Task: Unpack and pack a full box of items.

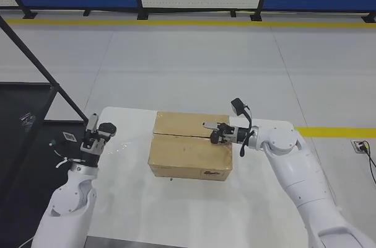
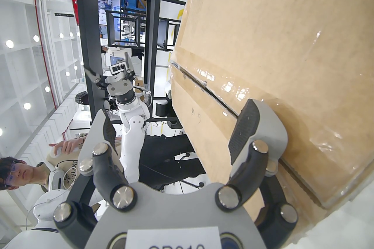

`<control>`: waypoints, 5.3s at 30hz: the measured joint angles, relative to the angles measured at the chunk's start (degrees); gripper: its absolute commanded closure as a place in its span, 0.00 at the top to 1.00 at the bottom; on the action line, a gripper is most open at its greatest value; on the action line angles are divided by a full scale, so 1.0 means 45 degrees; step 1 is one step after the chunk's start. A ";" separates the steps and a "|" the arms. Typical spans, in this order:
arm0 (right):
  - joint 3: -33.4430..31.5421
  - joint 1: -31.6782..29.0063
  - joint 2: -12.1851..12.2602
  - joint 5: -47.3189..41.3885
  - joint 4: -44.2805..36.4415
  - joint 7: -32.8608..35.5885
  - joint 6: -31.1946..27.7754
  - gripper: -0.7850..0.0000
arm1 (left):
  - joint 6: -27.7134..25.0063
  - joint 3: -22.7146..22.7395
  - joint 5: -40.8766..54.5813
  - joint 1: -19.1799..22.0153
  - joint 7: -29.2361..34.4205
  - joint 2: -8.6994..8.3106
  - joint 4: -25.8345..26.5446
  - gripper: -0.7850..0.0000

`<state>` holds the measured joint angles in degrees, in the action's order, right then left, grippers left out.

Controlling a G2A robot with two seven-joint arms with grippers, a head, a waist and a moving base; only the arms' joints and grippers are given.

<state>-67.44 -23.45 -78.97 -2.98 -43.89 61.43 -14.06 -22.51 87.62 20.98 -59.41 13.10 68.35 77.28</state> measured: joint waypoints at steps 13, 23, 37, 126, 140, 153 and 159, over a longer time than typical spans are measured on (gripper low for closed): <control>0.0000 0.0000 0.0000 0.0000 0.0000 0.0000 0.0000 1.00 | 0.3274 -0.0612 0.3046 0.1516 0.2538 0.0204 -0.4316 1.00; 0.0000 0.0000 0.0000 0.0000 0.0000 0.0000 0.0000 1.00 | 0.3721 -0.2216 0.2853 0.3757 0.2575 0.0731 -0.7232 1.00; 0.0000 0.0000 0.0000 0.0000 0.0000 0.0000 0.0000 1.00 | 0.1854 -0.3067 0.3516 0.6208 0.1409 0.1576 -1.0818 1.00; 0.0000 0.0000 0.0000 0.0000 0.0000 0.0000 0.0000 1.00 | -0.1763 -0.0256 0.4862 0.5532 0.2418 0.1314 -1.0804 1.00; 0.0000 0.0000 0.0000 0.0000 0.0000 0.0000 0.0000 1.00 | -0.3192 -0.0033 0.3855 0.4808 0.1285 0.1246 -0.8448 1.00; -0.0080 -0.0325 0.0031 -0.0086 -0.0378 -0.0426 0.0005 1.00 | -0.2889 0.0223 0.2584 0.3444 0.0456 0.1138 -0.4105 1.00; -0.0574 -0.1031 0.0239 -0.0347 -0.1306 -0.1061 0.0094 1.00 | -0.2315 0.0078 0.2046 0.2911 0.0093 0.1159 -0.2486 1.00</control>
<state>-70.03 -28.09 -77.90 -4.54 -49.76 56.66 -13.64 -32.93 87.97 30.19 -46.32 13.52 73.56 66.10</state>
